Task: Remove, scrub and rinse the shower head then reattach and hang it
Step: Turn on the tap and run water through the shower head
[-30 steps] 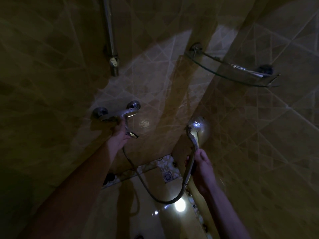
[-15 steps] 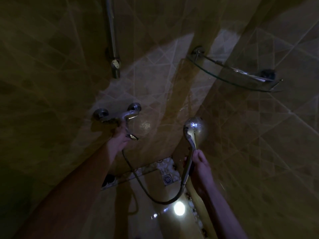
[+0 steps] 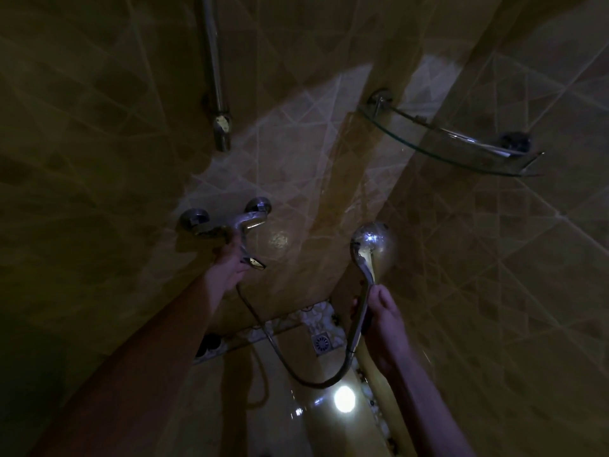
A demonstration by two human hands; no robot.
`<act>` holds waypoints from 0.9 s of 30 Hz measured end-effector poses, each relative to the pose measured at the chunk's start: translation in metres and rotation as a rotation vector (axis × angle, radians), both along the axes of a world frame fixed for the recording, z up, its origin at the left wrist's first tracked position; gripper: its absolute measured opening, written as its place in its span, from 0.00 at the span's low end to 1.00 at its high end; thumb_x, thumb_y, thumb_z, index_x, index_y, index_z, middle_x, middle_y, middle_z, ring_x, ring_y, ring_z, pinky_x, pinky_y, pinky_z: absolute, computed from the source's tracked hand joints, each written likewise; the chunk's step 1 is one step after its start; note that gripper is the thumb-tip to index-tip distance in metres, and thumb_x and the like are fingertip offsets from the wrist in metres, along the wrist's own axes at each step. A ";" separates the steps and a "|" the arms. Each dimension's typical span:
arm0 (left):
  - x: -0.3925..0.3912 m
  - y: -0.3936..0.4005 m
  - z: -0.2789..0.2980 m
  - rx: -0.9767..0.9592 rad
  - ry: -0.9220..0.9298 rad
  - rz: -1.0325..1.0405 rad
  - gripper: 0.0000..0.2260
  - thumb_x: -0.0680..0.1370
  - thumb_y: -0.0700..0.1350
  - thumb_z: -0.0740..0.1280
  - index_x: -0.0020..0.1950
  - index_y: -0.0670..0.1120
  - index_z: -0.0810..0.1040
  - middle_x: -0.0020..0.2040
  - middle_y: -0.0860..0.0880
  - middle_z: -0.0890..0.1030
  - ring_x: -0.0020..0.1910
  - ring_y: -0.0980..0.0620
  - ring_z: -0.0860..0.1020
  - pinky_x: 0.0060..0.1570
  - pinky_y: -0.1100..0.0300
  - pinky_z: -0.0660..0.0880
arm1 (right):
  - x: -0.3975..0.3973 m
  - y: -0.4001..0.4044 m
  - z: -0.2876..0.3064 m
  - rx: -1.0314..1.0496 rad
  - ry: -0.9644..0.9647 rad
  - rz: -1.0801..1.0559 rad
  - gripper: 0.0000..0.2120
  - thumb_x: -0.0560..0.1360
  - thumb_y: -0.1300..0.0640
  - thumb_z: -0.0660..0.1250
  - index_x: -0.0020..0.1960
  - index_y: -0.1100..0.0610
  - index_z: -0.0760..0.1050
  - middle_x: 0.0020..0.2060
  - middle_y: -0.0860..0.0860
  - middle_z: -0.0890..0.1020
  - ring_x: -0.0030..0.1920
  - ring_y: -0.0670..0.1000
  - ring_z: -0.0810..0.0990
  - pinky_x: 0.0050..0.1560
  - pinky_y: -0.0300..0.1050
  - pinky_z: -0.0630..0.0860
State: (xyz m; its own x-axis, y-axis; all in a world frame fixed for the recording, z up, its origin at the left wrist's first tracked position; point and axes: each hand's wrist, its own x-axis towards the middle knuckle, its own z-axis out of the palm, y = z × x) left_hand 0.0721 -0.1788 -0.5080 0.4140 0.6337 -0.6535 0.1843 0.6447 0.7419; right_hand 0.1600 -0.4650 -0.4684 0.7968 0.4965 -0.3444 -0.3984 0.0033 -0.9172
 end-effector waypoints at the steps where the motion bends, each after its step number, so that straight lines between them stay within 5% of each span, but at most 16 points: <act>1: 0.000 0.000 0.000 0.005 -0.005 0.000 0.41 0.69 0.72 0.59 0.72 0.46 0.60 0.67 0.37 0.73 0.59 0.38 0.77 0.56 0.50 0.73 | 0.000 0.000 0.001 0.000 0.006 0.000 0.10 0.82 0.54 0.58 0.44 0.54 0.74 0.36 0.51 0.77 0.39 0.49 0.76 0.41 0.45 0.72; 8: 0.005 -0.003 -0.001 0.006 -0.002 0.029 0.38 0.70 0.71 0.58 0.68 0.43 0.65 0.65 0.36 0.74 0.56 0.39 0.78 0.50 0.53 0.75 | 0.000 0.002 -0.002 -0.011 -0.007 -0.001 0.10 0.82 0.53 0.58 0.46 0.55 0.73 0.35 0.52 0.77 0.37 0.49 0.75 0.39 0.45 0.70; 13: 0.007 -0.001 -0.006 0.011 0.053 0.013 0.37 0.73 0.69 0.56 0.70 0.42 0.63 0.68 0.35 0.71 0.65 0.36 0.73 0.62 0.43 0.69 | -0.002 0.005 -0.005 0.001 -0.006 0.008 0.09 0.82 0.54 0.58 0.46 0.56 0.72 0.34 0.51 0.77 0.37 0.49 0.75 0.40 0.46 0.71; 18: 0.006 -0.002 -0.002 0.006 0.058 0.018 0.37 0.73 0.69 0.56 0.72 0.44 0.60 0.67 0.37 0.72 0.57 0.39 0.77 0.43 0.50 0.72 | -0.004 0.006 -0.004 0.016 0.007 0.002 0.09 0.82 0.54 0.58 0.45 0.55 0.73 0.34 0.50 0.77 0.37 0.49 0.75 0.40 0.45 0.71; 27: 0.003 -0.001 -0.002 -0.013 -0.008 -0.013 0.37 0.72 0.69 0.57 0.71 0.43 0.61 0.65 0.35 0.74 0.58 0.38 0.77 0.44 0.52 0.74 | -0.004 0.007 0.001 0.001 -0.007 0.005 0.09 0.82 0.54 0.57 0.47 0.56 0.73 0.34 0.48 0.79 0.38 0.48 0.77 0.43 0.46 0.73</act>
State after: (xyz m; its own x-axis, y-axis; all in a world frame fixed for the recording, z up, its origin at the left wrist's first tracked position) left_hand 0.0756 -0.1796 -0.5095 0.4273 0.6196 -0.6584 0.1872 0.6518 0.7349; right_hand 0.1565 -0.4582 -0.4672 0.7967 0.5013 -0.3377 -0.3916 0.0025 -0.9201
